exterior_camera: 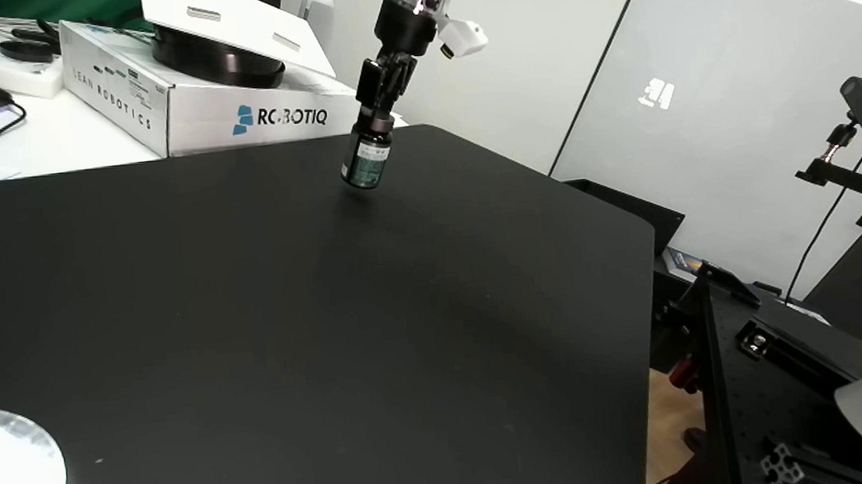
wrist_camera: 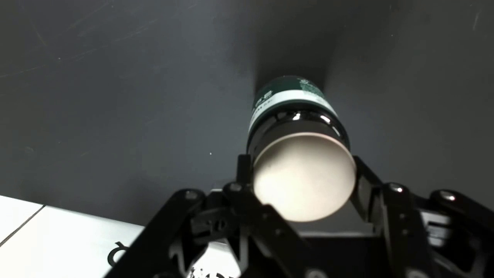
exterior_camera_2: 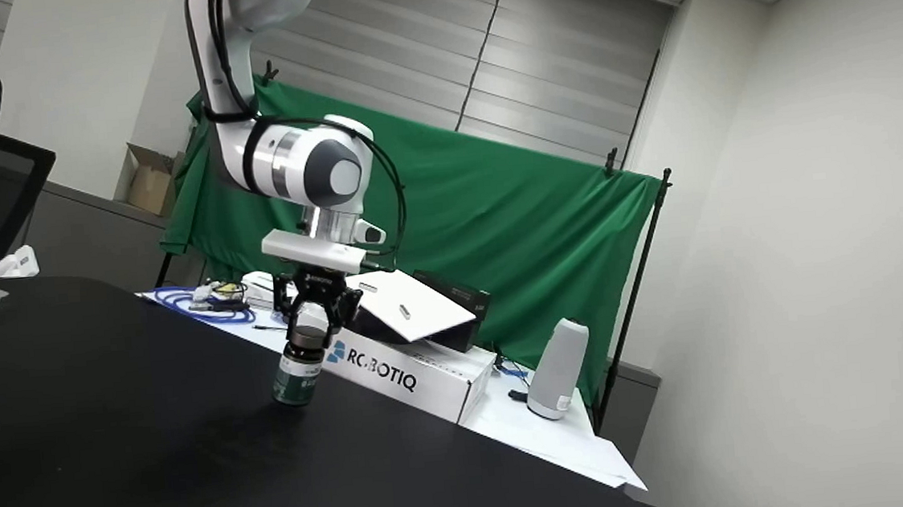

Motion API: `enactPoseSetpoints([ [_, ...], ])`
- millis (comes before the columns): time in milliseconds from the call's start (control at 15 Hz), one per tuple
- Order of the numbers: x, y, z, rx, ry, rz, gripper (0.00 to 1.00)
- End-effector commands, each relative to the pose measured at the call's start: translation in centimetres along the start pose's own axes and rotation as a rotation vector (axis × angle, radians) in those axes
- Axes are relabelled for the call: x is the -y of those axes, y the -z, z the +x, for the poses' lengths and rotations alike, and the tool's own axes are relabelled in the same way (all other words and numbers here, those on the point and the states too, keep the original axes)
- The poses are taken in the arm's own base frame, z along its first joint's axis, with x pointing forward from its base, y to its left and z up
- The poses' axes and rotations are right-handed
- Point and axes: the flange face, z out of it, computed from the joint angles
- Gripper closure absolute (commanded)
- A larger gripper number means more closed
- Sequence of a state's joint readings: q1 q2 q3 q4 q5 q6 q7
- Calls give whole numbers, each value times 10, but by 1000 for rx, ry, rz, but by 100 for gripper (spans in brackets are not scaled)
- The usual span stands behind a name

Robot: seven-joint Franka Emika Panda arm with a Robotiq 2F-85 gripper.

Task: Move the bottle backwards then place it on top of the silver object

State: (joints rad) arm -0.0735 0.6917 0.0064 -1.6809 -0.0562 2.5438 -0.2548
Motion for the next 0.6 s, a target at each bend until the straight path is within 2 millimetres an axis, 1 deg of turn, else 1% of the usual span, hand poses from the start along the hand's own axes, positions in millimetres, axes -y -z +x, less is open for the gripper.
enactPoseSetpoints([
  [0, -10, -5, 7, 2, -12, 19, 64],
  [533, -21, -18, 1, 9, -33, 42, 64],
])
